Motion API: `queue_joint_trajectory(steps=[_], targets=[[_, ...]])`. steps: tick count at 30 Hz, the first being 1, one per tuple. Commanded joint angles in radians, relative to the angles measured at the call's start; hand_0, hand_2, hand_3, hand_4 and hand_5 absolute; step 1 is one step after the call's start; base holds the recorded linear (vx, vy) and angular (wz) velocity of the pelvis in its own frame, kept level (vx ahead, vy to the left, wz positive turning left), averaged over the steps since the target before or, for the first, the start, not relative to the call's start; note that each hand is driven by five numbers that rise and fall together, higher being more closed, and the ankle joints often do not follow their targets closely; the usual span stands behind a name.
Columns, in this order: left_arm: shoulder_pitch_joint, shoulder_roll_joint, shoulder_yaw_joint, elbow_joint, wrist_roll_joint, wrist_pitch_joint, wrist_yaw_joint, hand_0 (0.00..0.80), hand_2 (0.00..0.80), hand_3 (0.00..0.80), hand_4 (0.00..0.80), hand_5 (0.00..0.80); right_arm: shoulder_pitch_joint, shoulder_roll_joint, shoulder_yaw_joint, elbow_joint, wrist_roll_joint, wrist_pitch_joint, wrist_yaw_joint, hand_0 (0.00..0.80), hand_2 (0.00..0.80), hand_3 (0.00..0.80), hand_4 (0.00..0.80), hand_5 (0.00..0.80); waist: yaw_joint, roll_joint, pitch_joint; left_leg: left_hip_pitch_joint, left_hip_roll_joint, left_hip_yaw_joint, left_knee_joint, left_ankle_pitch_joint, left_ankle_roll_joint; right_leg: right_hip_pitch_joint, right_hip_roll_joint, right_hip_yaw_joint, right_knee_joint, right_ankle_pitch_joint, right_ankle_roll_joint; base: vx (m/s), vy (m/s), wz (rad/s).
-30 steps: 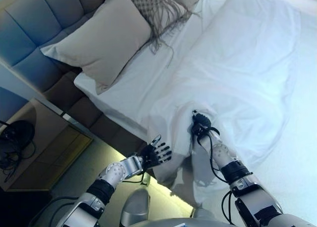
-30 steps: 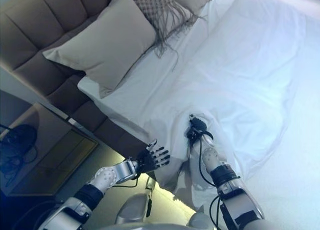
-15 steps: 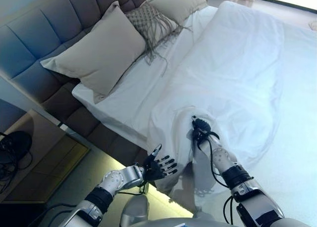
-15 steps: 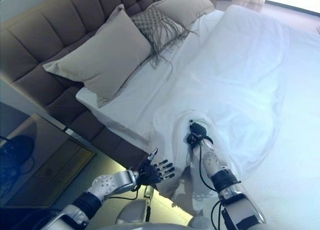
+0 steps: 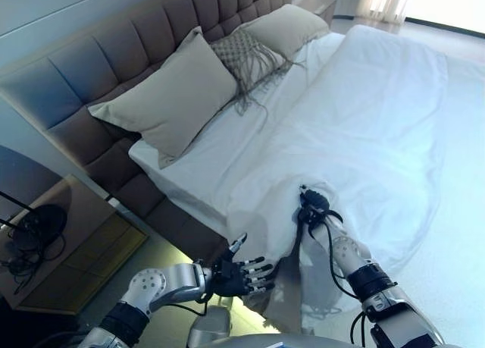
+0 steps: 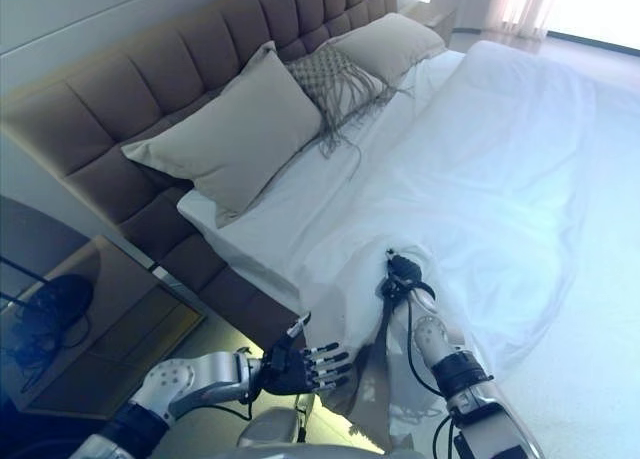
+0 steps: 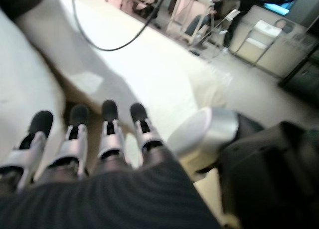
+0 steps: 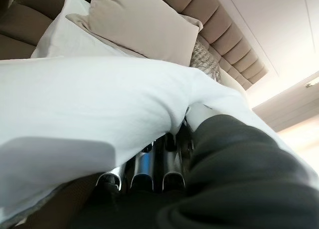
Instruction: Make the bed neatly
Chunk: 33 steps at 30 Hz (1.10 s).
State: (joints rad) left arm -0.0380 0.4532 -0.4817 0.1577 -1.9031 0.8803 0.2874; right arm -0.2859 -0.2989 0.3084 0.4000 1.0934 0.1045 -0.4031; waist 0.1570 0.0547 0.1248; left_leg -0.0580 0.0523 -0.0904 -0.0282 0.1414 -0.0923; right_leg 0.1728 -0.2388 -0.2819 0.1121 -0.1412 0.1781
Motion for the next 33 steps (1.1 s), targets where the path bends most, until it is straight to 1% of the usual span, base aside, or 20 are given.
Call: queue_joint_trajectory(steps=[1, 5, 8, 12, 14, 17, 22, 24, 28, 33], targets=[[0.015, -0.008, -0.064, -0.033, -0.069, 0.049, -0.041, 0.000, 0.000, 0.000, 0.000, 0.000, -0.077, -0.002, -0.031, -0.080, 0.014, -0.096, 0.046, 0.800, 0.800, 0.800, 0.800, 0.800, 0.023, -0.030, -0.041, 0.046, 0.128, 0.010, 0.138, -0.139, -0.009, -0.110, -0.115, 0.016, -0.052, 0.235, 0.037, 0.000, 0.000, 0.00], [0.027, -0.026, -0.120, 0.010, -0.069, 0.067, -0.126, 0.000, 0.000, 0.000, 0.000, 0.000, -0.078, 0.001, -0.032, -0.068, 0.022, -0.108, 0.055, 0.800, 0.800, 0.800, 0.800, 0.800, 0.012, -0.035, -0.045, 0.056, 0.137, 0.023, 0.140, -0.143, -0.013, -0.106, -0.113, 0.023, -0.046, 0.230, 0.041, 0.016, -0.015, -0.01], [0.027, -0.053, -0.164, 0.039, -0.069, 0.053, -0.188, 0.000, 0.000, 0.000, 0.000, 0.000, -0.084, 0.009, -0.027, -0.066, 0.012, -0.109, 0.062, 0.800, 0.800, 0.800, 0.800, 0.800, 0.003, -0.041, -0.045, 0.060, 0.142, 0.029, 0.143, -0.146, -0.013, -0.109, -0.111, 0.034, -0.037, 0.225, 0.042, 0.026, -0.036, 0.00], [0.022, -0.087, -0.211, 0.084, -0.069, 0.011, -0.270, 0.000, 0.000, 0.000, 0.000, 0.000, -0.084, 0.026, -0.023, -0.065, 0.001, -0.111, 0.088, 0.800, 0.800, 0.800, 0.800, 0.800, -0.015, -0.051, -0.040, 0.063, 0.149, 0.040, 0.146, -0.149, -0.017, -0.115, -0.106, 0.052, -0.032, 0.223, 0.044, 0.009, -0.040, -0.03], [0.011, -0.110, -0.231, 0.123, -0.069, -0.024, -0.302, 0.000, 0.000, 0.000, 0.000, 0.000, -0.087, 0.036, -0.020, -0.072, -0.009, -0.106, 0.092, 0.800, 0.800, 0.800, 0.800, 0.800, -0.026, -0.057, -0.036, 0.060, 0.154, 0.046, 0.148, -0.148, -0.019, -0.121, -0.104, 0.061, -0.027, 0.222, 0.045, -0.013, -0.033, -0.10], [-0.002, -0.158, -0.240, 0.209, -0.069, -0.064, -0.317, 0.000, 0.000, 0.000, 0.000, 0.000, -0.080, 0.060, -0.019, -0.091, -0.034, -0.099, 0.105, 0.800, 0.800, 0.800, 0.800, 0.800, -0.043, -0.069, -0.027, 0.056, 0.164, 0.056, 0.153, -0.146, -0.023, -0.130, -0.099, 0.075, -0.020, 0.222, 0.046, -0.018, -0.052, -0.13], [-0.025, -0.223, -0.246, 0.307, -0.069, -0.079, -0.323, 0.000, 0.000, 0.000, 0.000, 0.000, -0.078, 0.086, -0.014, -0.126, -0.058, -0.085, 0.096, 0.800, 0.800, 0.800, 0.800, 0.800, -0.060, -0.081, -0.012, 0.047, 0.174, 0.065, 0.157, -0.140, -0.027, -0.141, -0.094, 0.086, -0.021, 0.230, 0.048, -0.035, -0.043, -0.12], [-0.035, -0.253, -0.253, 0.340, -0.069, -0.102, -0.307, 0.000, 0.000, 0.000, 0.000, 0.000, -0.081, 0.092, -0.016, -0.136, -0.062, -0.075, 0.097, 0.800, 0.800, 0.800, 0.800, 0.800, -0.067, -0.085, -0.005, 0.043, 0.178, 0.067, 0.155, -0.136, -0.029, -0.145, -0.092, 0.090, -0.024, 0.234, 0.048, -0.046, -0.021, -0.07], [-0.056, -0.273, -0.250, 0.380, -0.069, -0.149, -0.273, 0.000, 0.000, 0.000, 0.000, 0.000, -0.088, 0.086, -0.019, -0.169, -0.066, -0.046, 0.094, 0.800, 0.800, 0.800, 0.800, 0.800, -0.078, -0.088, 0.005, 0.040, 0.181, 0.064, 0.150, -0.128, -0.034, -0.154, -0.090, 0.102, -0.027, 0.240, 0.048, -0.010, 0.000, 0.00], [-0.109, -0.309, -0.212, 0.447, -0.069, -0.225, -0.253, 0.000, 0.000, 0.000, 0.000, 0.000, -0.096, 0.076, -0.024, -0.210, -0.075, -0.011, 0.105, 0.800, 0.800, 0.800, 0.800, 0.800, -0.093, -0.087, 0.015, 0.029, 0.184, 0.057, 0.141, -0.114, -0.035, -0.174, -0.085, 0.123, -0.032, 0.251, 0.046, -0.046, 0.018, -0.12]])
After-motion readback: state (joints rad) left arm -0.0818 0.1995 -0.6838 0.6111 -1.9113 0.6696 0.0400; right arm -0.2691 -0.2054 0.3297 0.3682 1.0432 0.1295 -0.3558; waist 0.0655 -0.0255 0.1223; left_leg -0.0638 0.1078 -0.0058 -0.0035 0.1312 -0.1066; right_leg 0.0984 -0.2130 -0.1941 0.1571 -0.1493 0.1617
